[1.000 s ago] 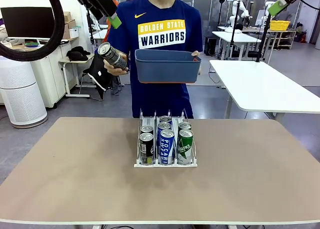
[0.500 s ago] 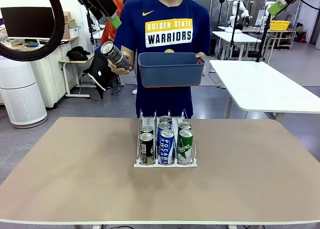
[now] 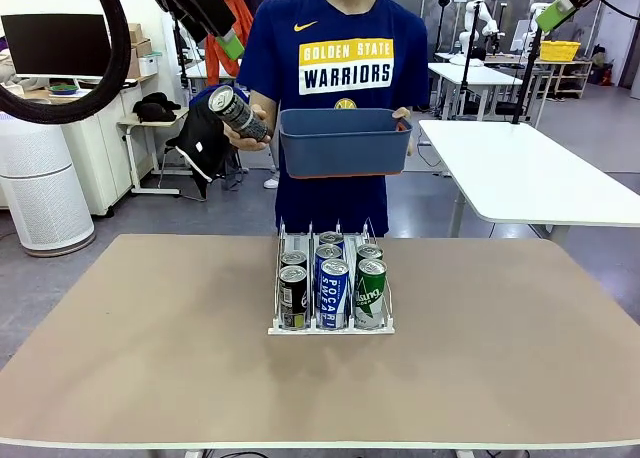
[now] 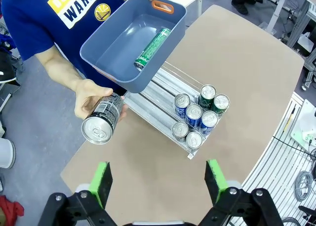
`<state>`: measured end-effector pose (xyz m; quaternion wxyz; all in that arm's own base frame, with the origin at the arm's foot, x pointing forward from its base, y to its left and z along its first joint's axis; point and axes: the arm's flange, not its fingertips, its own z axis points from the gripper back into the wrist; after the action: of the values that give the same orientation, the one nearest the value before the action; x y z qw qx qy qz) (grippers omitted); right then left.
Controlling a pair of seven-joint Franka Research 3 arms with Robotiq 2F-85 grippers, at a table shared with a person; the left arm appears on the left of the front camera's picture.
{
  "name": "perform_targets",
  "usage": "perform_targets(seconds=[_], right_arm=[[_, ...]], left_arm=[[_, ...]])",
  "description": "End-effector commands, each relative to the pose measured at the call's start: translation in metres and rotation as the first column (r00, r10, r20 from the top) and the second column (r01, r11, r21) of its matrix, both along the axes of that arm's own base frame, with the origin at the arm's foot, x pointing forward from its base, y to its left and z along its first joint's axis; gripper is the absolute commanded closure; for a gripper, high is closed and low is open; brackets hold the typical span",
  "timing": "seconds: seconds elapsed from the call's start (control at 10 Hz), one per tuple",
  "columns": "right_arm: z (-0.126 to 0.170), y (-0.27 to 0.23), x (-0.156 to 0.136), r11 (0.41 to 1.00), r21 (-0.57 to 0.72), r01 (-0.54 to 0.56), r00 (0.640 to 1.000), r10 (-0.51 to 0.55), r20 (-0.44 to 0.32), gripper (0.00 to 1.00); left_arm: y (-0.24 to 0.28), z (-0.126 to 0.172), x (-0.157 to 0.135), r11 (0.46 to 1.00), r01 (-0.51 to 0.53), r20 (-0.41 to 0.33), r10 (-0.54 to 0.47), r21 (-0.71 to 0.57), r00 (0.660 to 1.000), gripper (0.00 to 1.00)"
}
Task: Fill the beverage cans into the dispenser.
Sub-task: Pick up the Pepsi coke handed by the human.
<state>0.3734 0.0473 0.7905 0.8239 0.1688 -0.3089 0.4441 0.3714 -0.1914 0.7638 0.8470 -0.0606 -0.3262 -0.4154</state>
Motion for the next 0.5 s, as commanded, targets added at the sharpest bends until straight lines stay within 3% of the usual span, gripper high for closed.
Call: perform_targets(seconds=[0.0,0.4], right_arm=[[-0.001,0.0,0.0,1.0,0.0,-0.001,1.0,0.001,-0.001,0.0],[-0.001,0.0,0.0,1.0,0.0,-0.001,1.0,0.001,-0.001,0.0]], left_arm=[[0.007,-0.007,0.004,0.999,0.002,0.032,-0.004,0.044,0.999,0.0],[0.014,-0.019,0.016,0.998,-0.015,0.051,0.012,0.059,0.999,0.0]])
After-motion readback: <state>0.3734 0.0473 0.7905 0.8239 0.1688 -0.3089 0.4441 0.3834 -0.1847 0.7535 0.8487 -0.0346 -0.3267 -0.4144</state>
